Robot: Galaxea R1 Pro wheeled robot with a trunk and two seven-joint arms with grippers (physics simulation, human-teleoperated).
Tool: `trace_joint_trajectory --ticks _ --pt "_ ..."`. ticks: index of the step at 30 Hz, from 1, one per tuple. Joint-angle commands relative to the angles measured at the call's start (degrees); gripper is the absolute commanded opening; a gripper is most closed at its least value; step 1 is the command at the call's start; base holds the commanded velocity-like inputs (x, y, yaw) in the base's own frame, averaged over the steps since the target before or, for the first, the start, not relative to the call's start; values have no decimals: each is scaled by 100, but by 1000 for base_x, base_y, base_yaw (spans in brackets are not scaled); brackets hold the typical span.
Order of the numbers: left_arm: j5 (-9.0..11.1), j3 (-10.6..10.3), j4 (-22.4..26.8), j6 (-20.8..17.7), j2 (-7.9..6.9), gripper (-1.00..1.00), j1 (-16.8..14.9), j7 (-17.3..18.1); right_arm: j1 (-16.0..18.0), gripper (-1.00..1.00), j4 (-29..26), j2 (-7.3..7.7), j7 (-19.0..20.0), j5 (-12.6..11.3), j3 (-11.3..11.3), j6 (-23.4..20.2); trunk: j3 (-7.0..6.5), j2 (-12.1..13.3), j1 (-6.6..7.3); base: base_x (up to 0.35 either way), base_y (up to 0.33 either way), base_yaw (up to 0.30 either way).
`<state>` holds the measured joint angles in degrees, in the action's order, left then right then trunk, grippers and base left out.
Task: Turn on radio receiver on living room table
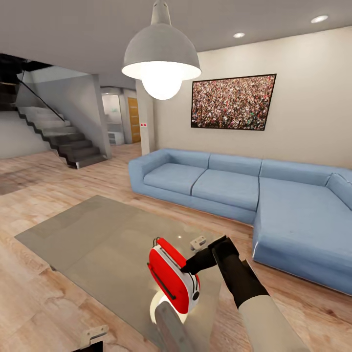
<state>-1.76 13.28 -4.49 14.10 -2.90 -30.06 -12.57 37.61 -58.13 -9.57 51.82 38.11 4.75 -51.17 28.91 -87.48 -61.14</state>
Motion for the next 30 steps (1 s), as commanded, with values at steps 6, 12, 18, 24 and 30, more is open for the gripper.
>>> trace_joint_trajectory --ticks 6,12,18,24,30 --pt "0 0 0 -3 0 -100 0 0 1 -100 87 -1 3 -58 -1 288 108 -242 -132 0 0 0" --pt "0 0 0 -3 0 -100 0 0 1 -100 97 -1 3 -58 -1 309 215 -483 -264 0 0 0" --pt "6 0 -3 -3 3 -100 0 5 1 -100 126 -1 11 -58 -1 310 269 -603 -330 0 0 0" --pt "9 0 -2 -3 10 -100 0 9 1 -100 137 -1 11 -64 -1 310 269 -603 -330 0 0 0" --pt "9 0 -1 -3 17 -100 0 9 1 -100 283 -2 6 -121 -7 551 269 -603 -330 0 0 0"
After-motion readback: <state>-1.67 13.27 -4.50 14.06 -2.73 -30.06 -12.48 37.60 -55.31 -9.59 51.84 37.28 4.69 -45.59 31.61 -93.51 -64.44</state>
